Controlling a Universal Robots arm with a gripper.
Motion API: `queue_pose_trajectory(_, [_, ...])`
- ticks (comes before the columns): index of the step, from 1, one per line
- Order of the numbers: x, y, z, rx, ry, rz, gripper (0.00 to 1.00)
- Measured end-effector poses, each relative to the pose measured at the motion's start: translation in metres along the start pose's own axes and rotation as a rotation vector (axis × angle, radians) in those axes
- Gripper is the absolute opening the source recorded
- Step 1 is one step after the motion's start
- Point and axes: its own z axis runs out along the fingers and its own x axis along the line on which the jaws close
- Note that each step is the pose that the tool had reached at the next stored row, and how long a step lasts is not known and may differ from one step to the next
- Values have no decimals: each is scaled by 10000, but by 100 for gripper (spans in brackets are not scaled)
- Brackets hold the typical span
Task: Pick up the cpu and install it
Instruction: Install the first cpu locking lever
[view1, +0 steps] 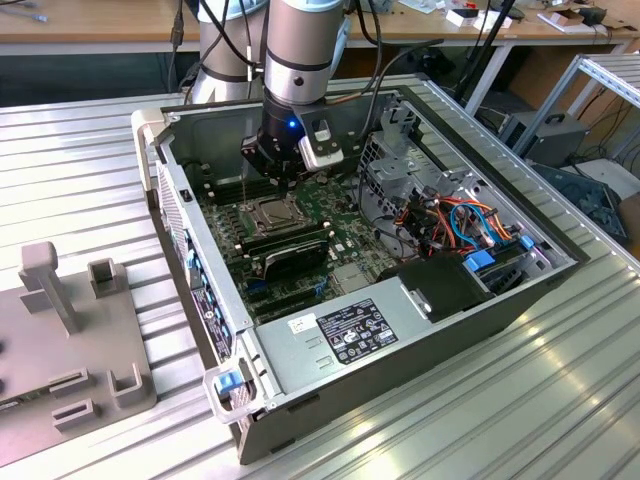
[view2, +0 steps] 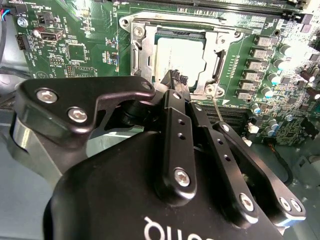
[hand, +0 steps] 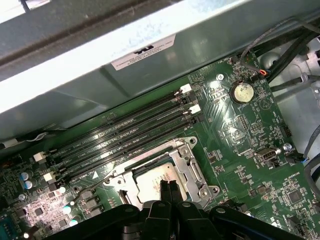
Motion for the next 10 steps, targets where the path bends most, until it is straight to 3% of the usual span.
queue_pose_trajectory(7, [0,0,0,0,0,-10,11])
queue_pose_trajectory(10, [0,0,0,-7,3,-188,11])
